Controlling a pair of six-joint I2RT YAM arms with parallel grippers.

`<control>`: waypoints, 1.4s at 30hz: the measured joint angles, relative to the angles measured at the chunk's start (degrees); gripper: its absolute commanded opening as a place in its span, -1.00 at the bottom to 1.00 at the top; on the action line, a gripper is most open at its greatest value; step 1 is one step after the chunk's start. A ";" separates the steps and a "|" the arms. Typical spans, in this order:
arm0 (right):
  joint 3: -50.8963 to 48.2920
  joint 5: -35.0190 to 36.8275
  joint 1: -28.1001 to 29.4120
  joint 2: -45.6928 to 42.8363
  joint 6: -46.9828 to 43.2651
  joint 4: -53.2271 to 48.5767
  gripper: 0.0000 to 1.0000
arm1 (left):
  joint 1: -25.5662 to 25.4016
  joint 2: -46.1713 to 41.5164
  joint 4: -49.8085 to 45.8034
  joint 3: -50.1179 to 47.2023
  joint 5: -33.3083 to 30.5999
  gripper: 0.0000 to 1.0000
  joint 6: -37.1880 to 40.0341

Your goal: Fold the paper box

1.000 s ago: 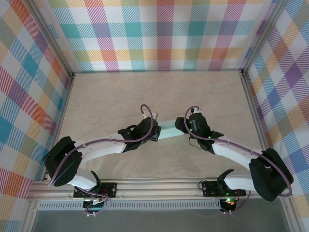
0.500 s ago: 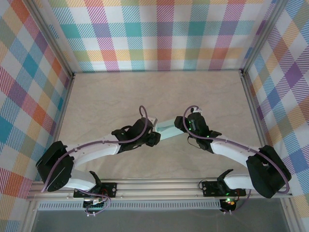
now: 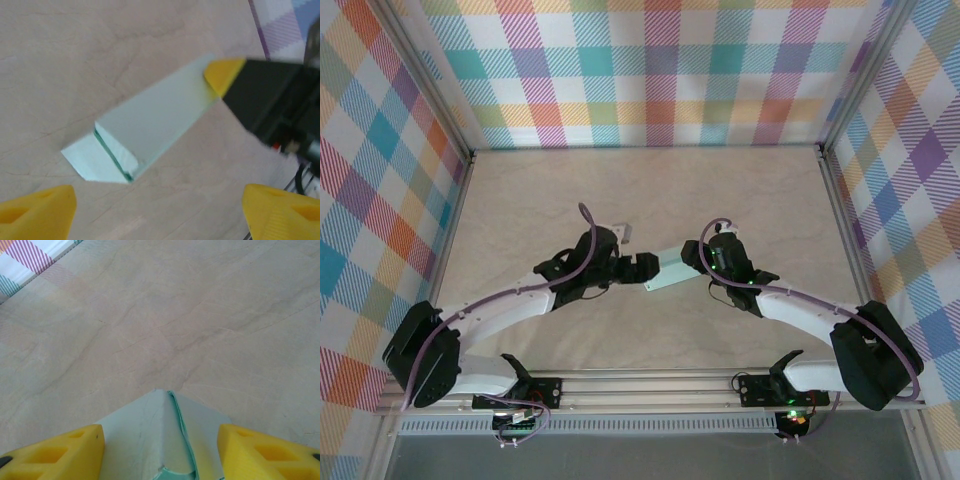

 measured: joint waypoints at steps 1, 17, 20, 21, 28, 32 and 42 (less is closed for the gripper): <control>0.00 0.00 0.00 0.00 0.00 -0.04 0.21 | 0.70 0.68 0.09 0.81 -0.02 0.49 -1.90; 0.02 0.02 0.04 -0.39 -0.04 -1.20 0.21 | 2.82 9.49 1.36 2.29 4.22 -0.39 -16.02; 0.02 0.00 0.04 -0.42 -0.04 -1.46 0.21 | 2.82 9.46 2.78 1.14 4.48 -0.46 -16.44; 0.02 0.00 0.04 -0.42 -0.04 -1.57 0.21 | 2.82 9.42 3.61 0.59 4.55 -0.48 -16.55; 0.31 -0.28 0.04 -0.50 -0.04 -2.47 0.21 | 2.82 8.74 9.46 -3.45 4.48 -0.59 -17.44; 0.66 -1.01 -0.31 -0.50 -0.11 -2.99 0.17 | 2.82 9.60 12.44 -4.37 4.44 -0.74 -17.81; 1.40 -9.38 -4.37 -1.46 -0.76 -5.90 0.36 | 2.82 11.10 14.56 -4.33 3.67 -0.75 -17.18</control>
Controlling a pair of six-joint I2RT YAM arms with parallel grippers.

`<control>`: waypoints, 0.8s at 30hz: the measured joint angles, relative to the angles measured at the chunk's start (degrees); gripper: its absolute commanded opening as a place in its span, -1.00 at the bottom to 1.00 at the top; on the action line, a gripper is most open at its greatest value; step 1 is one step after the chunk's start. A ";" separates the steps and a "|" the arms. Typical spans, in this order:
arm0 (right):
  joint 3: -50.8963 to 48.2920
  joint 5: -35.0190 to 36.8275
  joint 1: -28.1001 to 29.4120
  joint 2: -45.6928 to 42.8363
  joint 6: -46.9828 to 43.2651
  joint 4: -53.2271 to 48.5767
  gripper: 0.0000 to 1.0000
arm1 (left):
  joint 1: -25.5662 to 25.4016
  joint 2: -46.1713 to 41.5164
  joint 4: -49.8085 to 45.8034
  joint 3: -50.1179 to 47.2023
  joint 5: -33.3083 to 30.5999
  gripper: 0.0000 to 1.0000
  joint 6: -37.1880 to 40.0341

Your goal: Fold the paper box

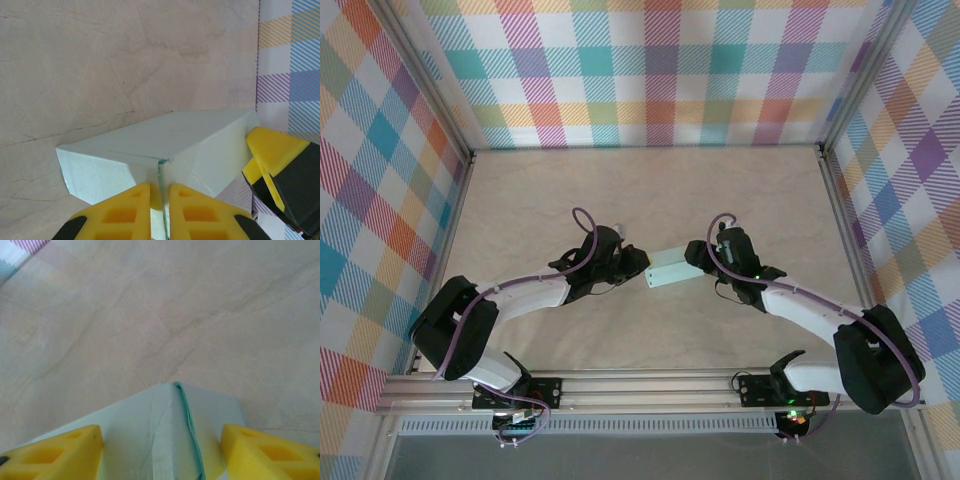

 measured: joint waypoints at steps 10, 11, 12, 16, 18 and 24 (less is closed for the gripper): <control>-0.09 -9.44 -6.32 -4.68 0.09 -1.60 0.25 | 0.00 0.81 -0.52 1.11 -0.57 -0.72 1.42; -0.28 -10.29 -6.93 -4.92 0.35 -1.25 0.20 | 0.00 0.92 -0.52 1.18 -0.57 -0.72 1.44; -0.55 -10.95 -7.37 -4.96 0.55 -0.92 0.14 | 0.00 0.98 -0.55 1.29 -0.57 -0.72 1.46; -1.68 -13.18 -8.57 -4.42 1.18 -0.87 -0.11 | 0.00 1.33 -0.50 1.62 -0.55 -0.72 1.66; -2.16 -13.66 -8.87 -3.08 1.40 -0.20 -0.44 | 0.00 1.44 -0.52 1.73 -0.55 -0.72 1.73; -3.76 -13.42 -10.47 -2.29 3.93 5.68 -1.00 | 0.00 1.44 -0.55 1.75 -0.72 -0.72 1.88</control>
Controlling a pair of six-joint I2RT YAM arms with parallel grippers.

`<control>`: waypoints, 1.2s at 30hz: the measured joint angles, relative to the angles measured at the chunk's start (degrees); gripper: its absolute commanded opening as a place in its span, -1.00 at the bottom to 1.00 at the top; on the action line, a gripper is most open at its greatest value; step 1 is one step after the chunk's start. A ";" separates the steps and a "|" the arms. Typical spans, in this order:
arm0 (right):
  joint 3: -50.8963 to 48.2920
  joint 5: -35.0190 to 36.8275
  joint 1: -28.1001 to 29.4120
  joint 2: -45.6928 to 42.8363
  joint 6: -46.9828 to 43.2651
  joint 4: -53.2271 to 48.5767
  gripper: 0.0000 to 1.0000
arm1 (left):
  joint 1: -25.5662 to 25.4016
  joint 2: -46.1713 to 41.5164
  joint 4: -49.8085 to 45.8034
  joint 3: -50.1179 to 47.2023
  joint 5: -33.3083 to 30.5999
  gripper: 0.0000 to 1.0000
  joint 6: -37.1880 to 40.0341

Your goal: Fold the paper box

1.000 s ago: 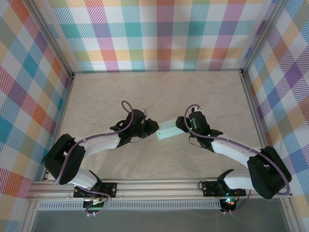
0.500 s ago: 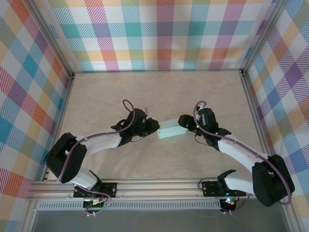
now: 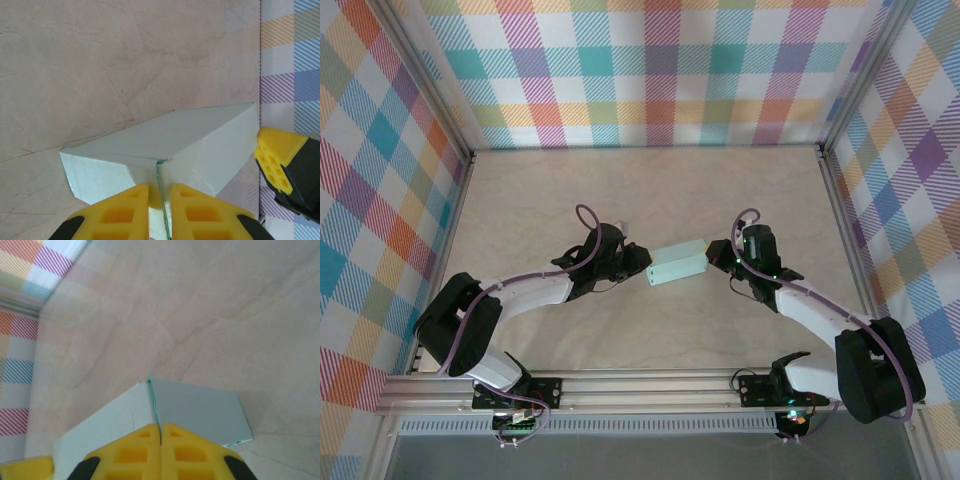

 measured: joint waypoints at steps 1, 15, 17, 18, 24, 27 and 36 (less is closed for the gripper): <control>-0.50 0.04 -0.04 0.09 0.52 1.05 -1.00 | 0.00 0.07 0.02 0.00 0.02 -0.72 -0.02; -1.40 -1.92 -0.20 0.17 2.82 1.84 -0.38 | 0.00 0.26 -0.04 0.26 0.11 -0.71 0.85; -0.79 -1.92 -0.24 0.90 2.84 1.44 -0.50 | 0.00 0.37 -0.17 0.46 0.13 -0.71 1.25; -0.52 -1.88 -0.37 1.44 2.91 1.64 -0.62 | 0.00 0.42 -0.17 0.46 0.15 -0.71 1.29; 0.28 -1.22 -1.22 3.06 3.04 3.80 -1.00 | 0.11 1.05 -0.63 1.42 0.15 -0.90 2.34; 0.66 -1.03 -1.22 2.95 2.73 3.04 -0.88 | 0.17 1.29 -2.51 2.71 0.13 -0.70 3.37; 3.96 -0.98 -0.61 0.72 -0.74 -6.93 -0.33 | 0.33 2.45 -18.69 11.17 -2.05 0.38 10.34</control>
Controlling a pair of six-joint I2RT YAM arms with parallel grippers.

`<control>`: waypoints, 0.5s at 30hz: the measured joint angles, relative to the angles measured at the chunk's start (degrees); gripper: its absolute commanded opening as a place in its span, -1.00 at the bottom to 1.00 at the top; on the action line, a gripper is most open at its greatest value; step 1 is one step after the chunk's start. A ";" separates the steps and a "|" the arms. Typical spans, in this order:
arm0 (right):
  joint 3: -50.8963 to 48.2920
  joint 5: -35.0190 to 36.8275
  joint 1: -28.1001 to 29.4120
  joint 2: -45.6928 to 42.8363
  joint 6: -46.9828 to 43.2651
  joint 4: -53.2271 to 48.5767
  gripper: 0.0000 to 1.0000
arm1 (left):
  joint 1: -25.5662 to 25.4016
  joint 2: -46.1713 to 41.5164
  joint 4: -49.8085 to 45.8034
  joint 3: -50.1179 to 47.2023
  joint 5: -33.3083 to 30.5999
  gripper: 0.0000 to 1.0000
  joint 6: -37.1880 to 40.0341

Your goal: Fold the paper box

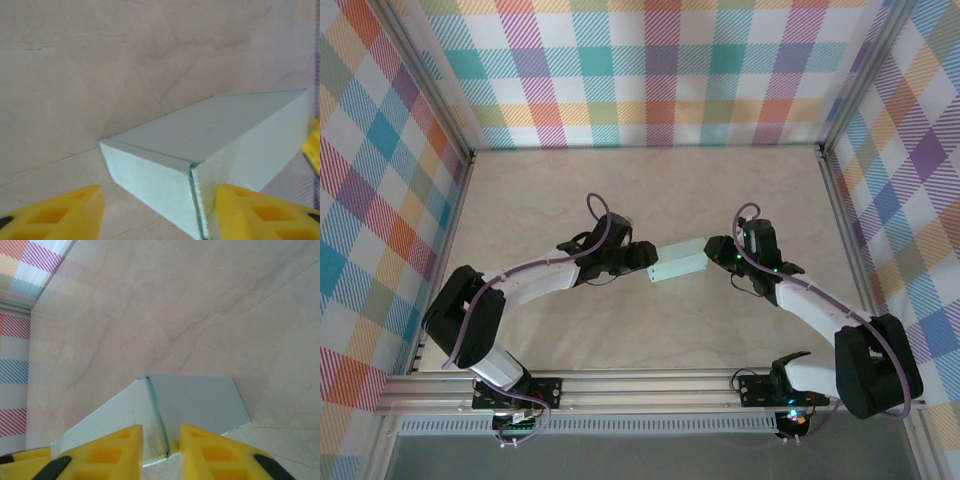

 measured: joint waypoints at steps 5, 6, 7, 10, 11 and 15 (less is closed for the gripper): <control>1.05 -0.46 0.17 -2.56 -1.88 -3.69 0.15 | 0.15 0.22 -10.23 5.09 -0.92 0.98 5.22; 1.20 -0.37 0.20 -3.17 -2.25 -4.39 0.25 | 0.17 0.09 -10.91 5.66 -1.05 1.00 6.62; 1.38 -0.22 0.22 -3.82 -2.78 -4.96 0.33 | 0.33 -0.24 -11.43 6.01 -1.03 1.00 8.24; 1.53 0.37 0.33 -5.73 -3.87 -6.38 0.50 | 0.42 -1.46 -12.52 7.04 -1.44 1.00 13.86; 1.53 0.52 0.33 -6.25 -4.09 -6.60 0.54 | 0.44 -1.64 -12.96 7.74 -1.62 1.00 16.20; 1.51 1.49 0.33 -8.59 -5.84 -8.11 0.60 | 0.70 -1.70 -13.40 11.85 -0.72 1.00 29.22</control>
